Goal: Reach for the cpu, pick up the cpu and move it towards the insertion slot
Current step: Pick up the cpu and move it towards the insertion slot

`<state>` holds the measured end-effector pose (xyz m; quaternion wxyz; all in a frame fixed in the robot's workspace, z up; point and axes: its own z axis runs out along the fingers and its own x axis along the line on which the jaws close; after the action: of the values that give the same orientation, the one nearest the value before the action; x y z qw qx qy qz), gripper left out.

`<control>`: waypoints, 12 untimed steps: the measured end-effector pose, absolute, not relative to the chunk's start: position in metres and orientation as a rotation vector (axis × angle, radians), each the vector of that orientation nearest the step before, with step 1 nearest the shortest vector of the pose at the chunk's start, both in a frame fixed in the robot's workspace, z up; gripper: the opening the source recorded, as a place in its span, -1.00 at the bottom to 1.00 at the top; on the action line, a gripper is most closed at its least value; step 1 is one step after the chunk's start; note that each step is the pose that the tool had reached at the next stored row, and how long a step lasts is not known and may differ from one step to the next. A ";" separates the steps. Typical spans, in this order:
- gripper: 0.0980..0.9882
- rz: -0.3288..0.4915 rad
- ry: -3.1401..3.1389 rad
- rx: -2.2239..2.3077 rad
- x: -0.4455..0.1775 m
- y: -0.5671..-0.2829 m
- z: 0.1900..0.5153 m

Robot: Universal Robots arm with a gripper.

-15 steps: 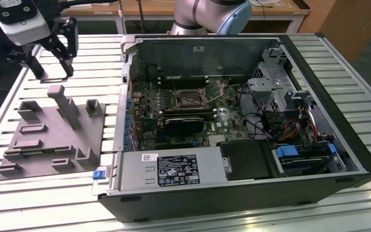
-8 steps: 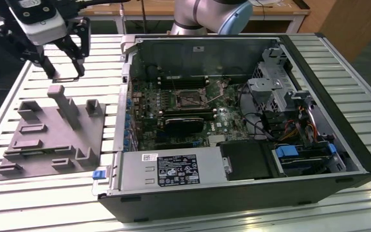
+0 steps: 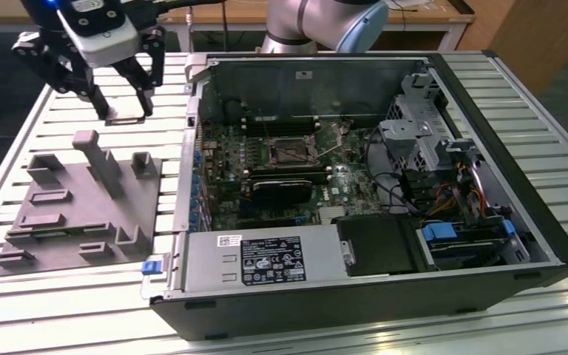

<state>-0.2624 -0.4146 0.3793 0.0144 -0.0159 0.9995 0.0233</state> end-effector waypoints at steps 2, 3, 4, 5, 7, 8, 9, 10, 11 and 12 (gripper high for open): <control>0.00 0.073 3.112 -0.049 -0.255 -0.415 0.379; 0.00 0.073 3.113 -0.049 -0.251 -0.415 0.379; 0.00 0.073 3.113 -0.049 -0.247 -0.415 0.379; 0.00 0.072 3.114 -0.049 -0.243 -0.415 0.379; 0.00 0.073 3.114 -0.049 -0.235 -0.415 0.379; 0.00 0.073 3.115 -0.049 -0.231 -0.415 0.379; 0.00 0.073 3.115 -0.049 -0.227 -0.415 0.379; 0.00 0.073 3.116 -0.049 -0.223 -0.415 0.379; 0.00 0.073 3.116 -0.049 -0.219 -0.415 0.379; 0.00 0.073 3.117 -0.049 -0.216 -0.415 0.379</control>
<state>-0.2156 -0.4146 0.3793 0.0118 -0.0158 0.9995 0.0233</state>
